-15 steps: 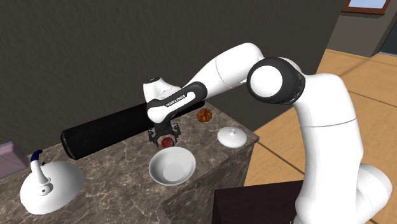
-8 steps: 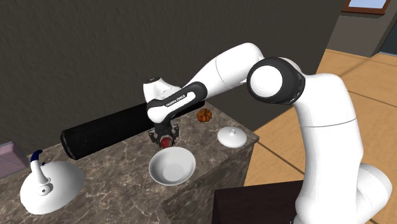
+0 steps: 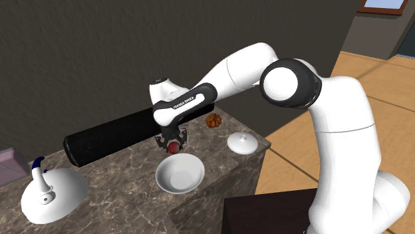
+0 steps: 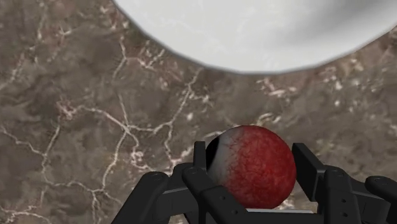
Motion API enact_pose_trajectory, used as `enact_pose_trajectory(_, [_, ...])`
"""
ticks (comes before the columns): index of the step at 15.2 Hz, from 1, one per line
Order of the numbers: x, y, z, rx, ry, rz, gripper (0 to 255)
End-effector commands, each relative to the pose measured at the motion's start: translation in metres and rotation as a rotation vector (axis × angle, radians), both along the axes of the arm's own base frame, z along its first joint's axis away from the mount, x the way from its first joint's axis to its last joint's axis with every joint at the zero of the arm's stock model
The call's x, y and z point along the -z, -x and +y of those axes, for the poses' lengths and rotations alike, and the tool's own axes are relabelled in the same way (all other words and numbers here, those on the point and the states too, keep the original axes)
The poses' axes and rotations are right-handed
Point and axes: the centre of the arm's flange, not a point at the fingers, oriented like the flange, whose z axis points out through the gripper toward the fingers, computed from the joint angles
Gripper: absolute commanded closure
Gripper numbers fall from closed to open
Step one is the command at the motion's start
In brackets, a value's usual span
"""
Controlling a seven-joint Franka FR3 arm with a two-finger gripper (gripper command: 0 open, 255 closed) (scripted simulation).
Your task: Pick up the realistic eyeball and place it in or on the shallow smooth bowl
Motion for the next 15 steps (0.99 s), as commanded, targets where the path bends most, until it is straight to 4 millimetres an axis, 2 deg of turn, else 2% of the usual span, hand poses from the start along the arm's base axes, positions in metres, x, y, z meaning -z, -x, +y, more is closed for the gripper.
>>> enact_pose_trajectory(1, [-0.01,0.0,0.001,0.0,0.0,0.0,255])
enact_pose_trajectory(15, [-0.084,0.0,0.001,0.0,0.0,0.0,255])
